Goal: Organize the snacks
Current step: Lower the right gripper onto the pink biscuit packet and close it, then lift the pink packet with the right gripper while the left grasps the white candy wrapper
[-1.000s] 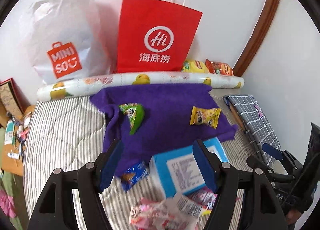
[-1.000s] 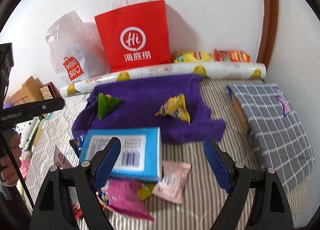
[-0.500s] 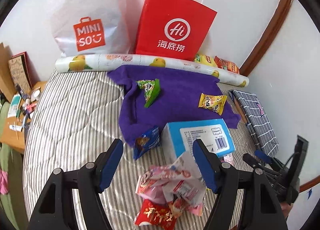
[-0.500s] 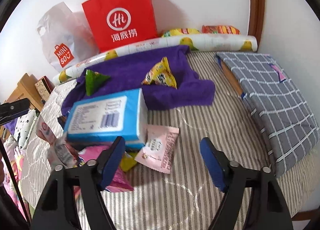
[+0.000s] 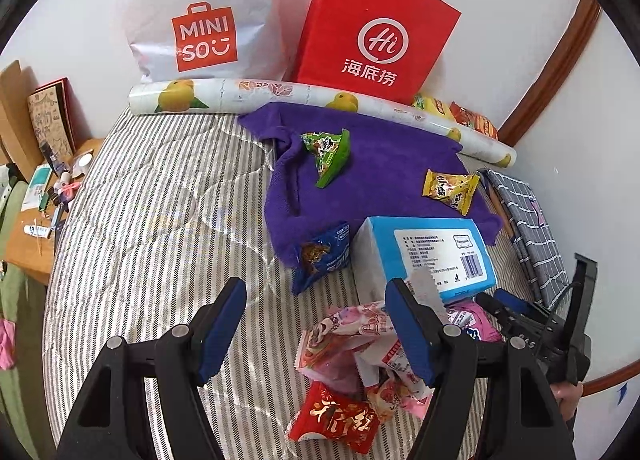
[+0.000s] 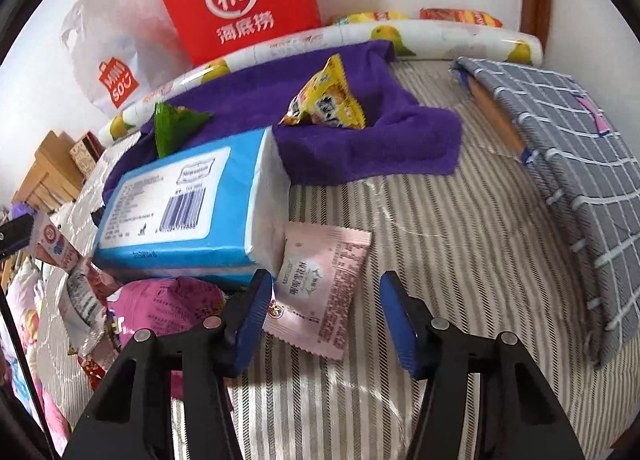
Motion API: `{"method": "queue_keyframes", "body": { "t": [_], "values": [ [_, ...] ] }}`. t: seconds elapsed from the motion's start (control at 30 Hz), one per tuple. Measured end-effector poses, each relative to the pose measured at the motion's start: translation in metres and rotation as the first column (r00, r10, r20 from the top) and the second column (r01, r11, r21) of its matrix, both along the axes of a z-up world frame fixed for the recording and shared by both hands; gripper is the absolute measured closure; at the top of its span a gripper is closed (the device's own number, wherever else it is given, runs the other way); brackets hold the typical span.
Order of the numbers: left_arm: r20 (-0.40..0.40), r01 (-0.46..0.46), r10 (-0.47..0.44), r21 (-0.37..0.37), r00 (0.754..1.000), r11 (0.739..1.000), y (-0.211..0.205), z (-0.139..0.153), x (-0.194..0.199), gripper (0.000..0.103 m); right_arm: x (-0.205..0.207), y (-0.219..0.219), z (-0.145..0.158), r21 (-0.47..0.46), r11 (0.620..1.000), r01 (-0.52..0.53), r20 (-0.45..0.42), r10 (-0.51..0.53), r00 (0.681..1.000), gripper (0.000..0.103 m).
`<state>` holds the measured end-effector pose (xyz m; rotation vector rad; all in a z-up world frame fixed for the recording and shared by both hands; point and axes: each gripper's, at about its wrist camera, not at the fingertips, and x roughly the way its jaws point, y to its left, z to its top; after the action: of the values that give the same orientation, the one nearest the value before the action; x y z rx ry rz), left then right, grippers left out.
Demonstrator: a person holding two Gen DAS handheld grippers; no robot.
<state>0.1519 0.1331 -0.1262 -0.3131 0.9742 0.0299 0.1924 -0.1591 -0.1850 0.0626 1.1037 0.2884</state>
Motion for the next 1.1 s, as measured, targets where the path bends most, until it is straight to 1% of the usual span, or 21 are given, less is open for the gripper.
{"method": "queue_keyframes", "body": {
  "t": [0.07, 0.13, 0.17, 0.23, 0.27, 0.37, 0.43, 0.53, 0.63, 0.7, 0.77, 0.8, 0.83, 0.97, 1.1],
  "values": [
    [-0.001, 0.001, -0.001, -0.001, 1.000, 1.000, 0.001, 0.000, 0.001, 0.033, 0.002, 0.004, -0.005, -0.021, 1.000, -0.021, -0.012, 0.021, 1.000, 0.046],
    [0.000, 0.002, -0.002, 0.000, 1.000, 1.000, 0.002, 0.000, 0.002, 0.033, 0.001, 0.004, -0.007, -0.021, 0.999, -0.035, -0.009, 0.035, 0.999, 0.048],
    [0.001, 0.002, -0.002, 0.000, 1.000, 1.000, 0.002, 0.000, 0.001, 0.033, 0.001, 0.003, -0.008, -0.016, 0.999, -0.039, -0.011, 0.039, 0.999, 0.056],
    [-0.002, 0.003, -0.003, -0.002, 1.000, 1.000, 0.002, -0.001, 0.001, 0.033, -0.001, -0.001, -0.007, -0.020, 0.999, -0.040, -0.011, 0.040, 0.999, 0.058],
    [-0.002, 0.004, -0.004, -0.002, 1.000, 1.000, 0.002, -0.001, 0.001, 0.033, -0.002, -0.003, -0.007, -0.037, 0.999, -0.034, -0.005, 0.034, 0.999, 0.059],
    [-0.005, 0.007, -0.007, 0.002, 1.000, 1.000, 0.003, -0.002, -0.002, 0.033, -0.006, -0.012, -0.004, -0.100, 0.995, -0.017, 0.006, 0.017, 1.000, 0.059],
    [-0.006, 0.007, -0.007, 0.004, 1.000, 1.000, 0.004, -0.003, -0.003, 0.033, -0.009, -0.020, -0.001, -0.126, 0.992, -0.019, 0.007, 0.020, 1.000, 0.059],
    [-0.012, 0.006, -0.006, 0.001, 1.000, 1.000, 0.005, -0.005, -0.003, 0.033, -0.009, -0.026, 0.002, -0.124, 0.992, -0.008, 0.015, 0.010, 1.000, 0.056],
    [-0.017, 0.005, -0.005, 0.004, 1.000, 1.000, 0.005, -0.007, -0.003, 0.033, -0.004, -0.026, -0.001, -0.113, 0.994, 0.006, 0.007, -0.006, 1.000, 0.051],
    [-0.019, 0.006, -0.006, 0.008, 1.000, 1.000, 0.005, -0.008, -0.004, 0.033, 0.000, -0.025, -0.006, -0.101, 0.995, 0.019, -0.004, -0.019, 1.000, 0.050],
    [-0.020, 0.005, -0.005, 0.009, 1.000, 1.000, 0.006, -0.009, -0.005, 0.033, 0.003, -0.022, -0.010, -0.110, 0.994, 0.026, -0.007, -0.027, 1.000, 0.050],
    [-0.020, 0.009, -0.009, 0.009, 1.000, 1.000, 0.006, -0.009, -0.006, 0.033, 0.004, -0.020, -0.013, -0.119, 0.992, 0.028, -0.013, -0.030, 0.999, 0.051],
    [-0.018, 0.015, -0.015, 0.009, 1.000, 1.000, 0.006, -0.009, -0.007, 0.033, 0.003, -0.019, -0.012, -0.129, 0.991, 0.033, 0.006, -0.033, 0.999, 0.054],
    [0.000, 0.045, -0.045, 0.003, 0.999, 0.999, 0.001, -0.008, -0.009, 0.033, 0.000, -0.021, -0.008, -0.125, 0.991, 0.042, 0.027, -0.039, 0.999, 0.064],
    [0.019, 0.098, -0.098, -0.008, 0.995, 0.995, -0.011, -0.007, -0.010, 0.033, -0.008, -0.030, 0.004, -0.124, 0.990, 0.065, 0.058, -0.058, 0.997, 0.065]
  ]
}}
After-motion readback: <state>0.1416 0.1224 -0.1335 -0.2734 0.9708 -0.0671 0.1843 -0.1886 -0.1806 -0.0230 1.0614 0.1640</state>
